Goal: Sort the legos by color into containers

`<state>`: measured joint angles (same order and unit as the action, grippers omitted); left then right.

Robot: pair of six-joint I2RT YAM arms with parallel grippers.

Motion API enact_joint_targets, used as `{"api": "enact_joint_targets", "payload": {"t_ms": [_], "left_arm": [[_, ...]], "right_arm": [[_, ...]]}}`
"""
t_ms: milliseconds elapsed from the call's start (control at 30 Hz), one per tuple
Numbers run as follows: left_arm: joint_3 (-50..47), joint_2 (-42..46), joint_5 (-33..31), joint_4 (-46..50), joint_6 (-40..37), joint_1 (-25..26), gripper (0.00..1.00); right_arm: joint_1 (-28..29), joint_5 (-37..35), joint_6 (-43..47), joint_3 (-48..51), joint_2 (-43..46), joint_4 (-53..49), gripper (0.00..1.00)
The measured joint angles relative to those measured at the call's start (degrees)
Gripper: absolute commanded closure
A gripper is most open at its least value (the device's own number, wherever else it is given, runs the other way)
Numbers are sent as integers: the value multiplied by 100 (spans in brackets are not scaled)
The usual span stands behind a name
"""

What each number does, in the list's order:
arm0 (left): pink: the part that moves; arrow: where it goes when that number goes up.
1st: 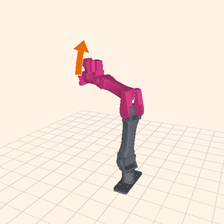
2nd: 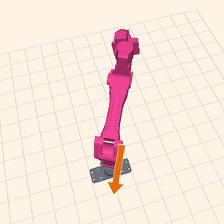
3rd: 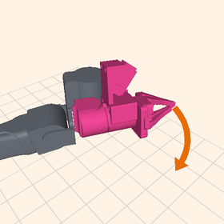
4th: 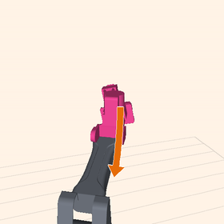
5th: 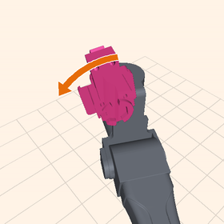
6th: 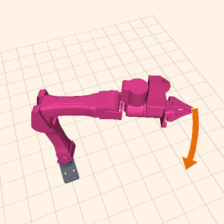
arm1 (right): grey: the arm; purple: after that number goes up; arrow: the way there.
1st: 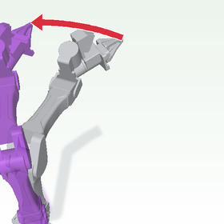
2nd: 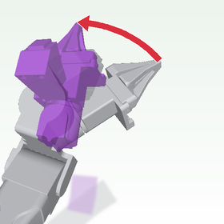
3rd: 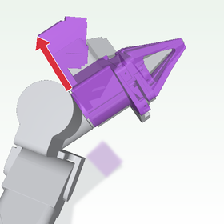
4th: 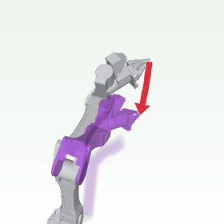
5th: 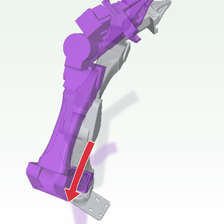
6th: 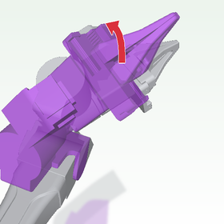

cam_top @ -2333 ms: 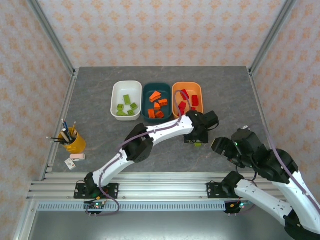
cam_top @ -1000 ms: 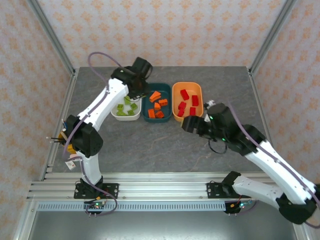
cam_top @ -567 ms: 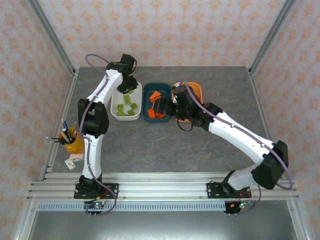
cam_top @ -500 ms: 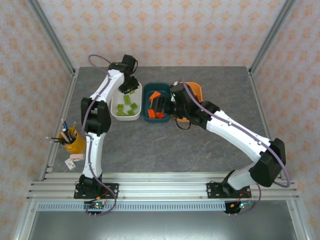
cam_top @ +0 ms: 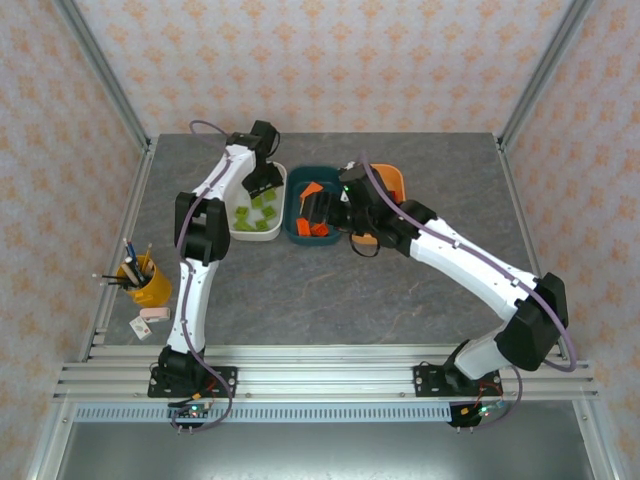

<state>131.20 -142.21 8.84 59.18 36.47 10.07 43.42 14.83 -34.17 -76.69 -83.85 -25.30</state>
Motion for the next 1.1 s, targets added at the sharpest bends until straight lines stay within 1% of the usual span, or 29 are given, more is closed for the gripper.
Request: {"api": "enact_joint_targets", "payload": {"t_ms": [167, 233, 267, 333, 367, 467, 567, 600, 733, 833, 900, 1000, 1067, 1100], "left_arm": [[-109, 297, -31, 50, 57, -9, 27], [-389, 789, -72, 52, 76, -2, 22], [-586, 1088, -92, 37, 92, 7, 13], [-1200, 2055, -179, -31, 92, 31, 0], [-1464, 2468, -205, -68, 144, 35, 0], [-2557, 4172, -308, -286, 160, 136, 0], [-3794, 5810, -374, -442, 192, 393, 0], [-4245, 6301, -372, -463, 214, 501, 0], [-5864, 7775, -326, -420, 269, 758, 0], [-6710, 8507, -334, -273, 245, 756, 0], [-6909, 8789, -334, -192, 188, 758, 0], [-6872, 8894, -470, -181, -4, 758, 0], [-6708, 8752, -793, -153, -103, 758, 0], [-6585, 8623, -1099, -162, -136, 758, 0]], "right_arm": [[-118, -127, 256, -251, 4, -400, 20], [-197, -273, 437, -407, 48, -623, 19], [-227, -354, 514, -463, 83, -730, 19], [-337, -573, 715, -555, 247, -968, 18], [-385, -654, 793, -575, 332, -1058, 17], [-581, -1003, 1034, -586, 732, -1386, 14], [-697, -1327, 1217, -562, 1150, -1626, 10], [-702, -1414, 1244, -507, 1318, -1681, 0], [-699, -1556, 1224, 7, 1985, -1884, 1], [-699, -1633, 1071, 490, 2312, -2061, 1], [-699, -1709, 966, 761, 2435, -2153, 1], [-699, -1932, 911, 905, 2494, -2277, 1], [-697, -2269, 907, 874, 2479, -2295, 0], [-695, -2590, 852, 787, 2417, -2398, 0]]}}
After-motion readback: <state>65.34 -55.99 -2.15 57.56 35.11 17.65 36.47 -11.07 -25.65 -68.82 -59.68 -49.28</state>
